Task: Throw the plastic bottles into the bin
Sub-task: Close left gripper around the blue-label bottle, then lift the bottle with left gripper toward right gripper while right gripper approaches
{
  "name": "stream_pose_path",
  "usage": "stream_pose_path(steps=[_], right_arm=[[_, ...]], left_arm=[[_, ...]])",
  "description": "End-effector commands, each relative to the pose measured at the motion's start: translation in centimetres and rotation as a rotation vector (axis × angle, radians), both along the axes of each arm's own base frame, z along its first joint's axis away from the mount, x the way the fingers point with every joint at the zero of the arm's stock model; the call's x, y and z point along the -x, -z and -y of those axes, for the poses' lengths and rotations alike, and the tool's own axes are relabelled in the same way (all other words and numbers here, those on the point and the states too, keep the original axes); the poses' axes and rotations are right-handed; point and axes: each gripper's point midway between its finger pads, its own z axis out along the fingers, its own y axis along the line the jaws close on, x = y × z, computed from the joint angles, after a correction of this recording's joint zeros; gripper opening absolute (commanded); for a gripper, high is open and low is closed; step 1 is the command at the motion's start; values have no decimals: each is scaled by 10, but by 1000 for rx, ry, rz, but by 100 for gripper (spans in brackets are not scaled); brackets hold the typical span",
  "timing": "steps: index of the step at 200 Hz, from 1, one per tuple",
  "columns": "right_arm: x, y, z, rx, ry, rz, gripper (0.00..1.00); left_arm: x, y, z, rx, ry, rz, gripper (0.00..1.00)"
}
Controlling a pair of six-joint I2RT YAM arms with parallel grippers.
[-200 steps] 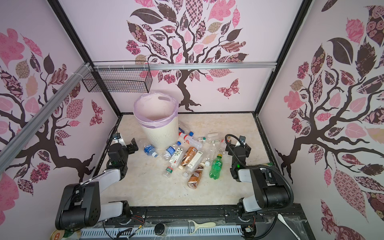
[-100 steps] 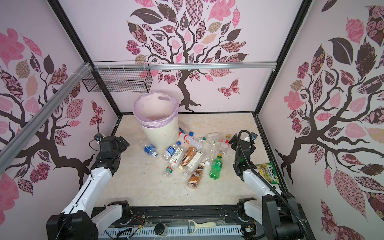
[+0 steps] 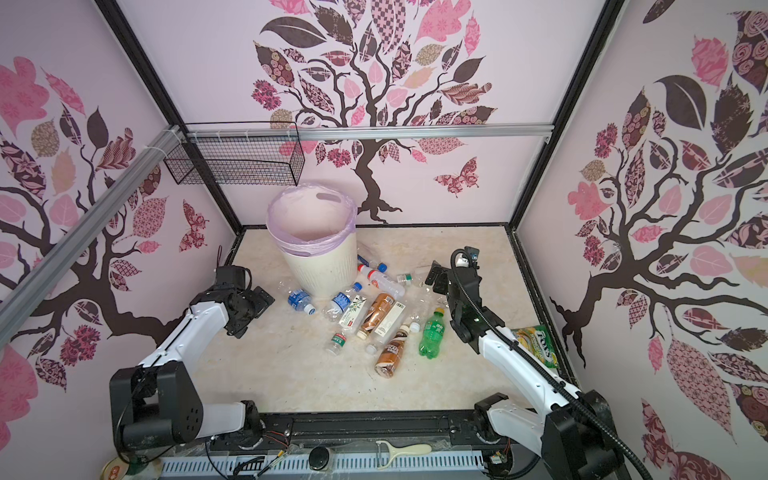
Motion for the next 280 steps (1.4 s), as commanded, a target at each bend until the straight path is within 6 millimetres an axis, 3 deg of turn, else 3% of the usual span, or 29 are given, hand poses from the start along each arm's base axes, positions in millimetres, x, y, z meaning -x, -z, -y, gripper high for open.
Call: stream_pose_path(steps=[1, 36, 74, 133, 168, 201, 259, 280], right_arm=[[13, 4, -1, 47, -22, -33, 100], [14, 11, -26, 74, -98, -52, 100], [13, 16, -37, 69, -138, -59, 100], [14, 17, -43, 51, -176, -43, 100], [12, 24, -51, 46, -207, -63, 100], [11, 25, -54, 36, -225, -62, 99], [13, 25, -61, 5, -258, -57, 100], [14, 25, -61, 2, -260, -55, 100]], left_arm=[[-2, 0, 20, 118, 44, -35, 98], [-15, -19, 30, 143, 118, 96, 98], [-33, -29, 51, 232, 207, 201, 98], [-58, -11, 69, 246, 272, 177, 98], [-69, 9, 78, 229, 296, 120, 98], [-75, 27, 73, 213, 275, 78, 98], [-77, 41, 66, 220, 253, 39, 78], [-73, 40, 64, 209, 245, 37, 77]])
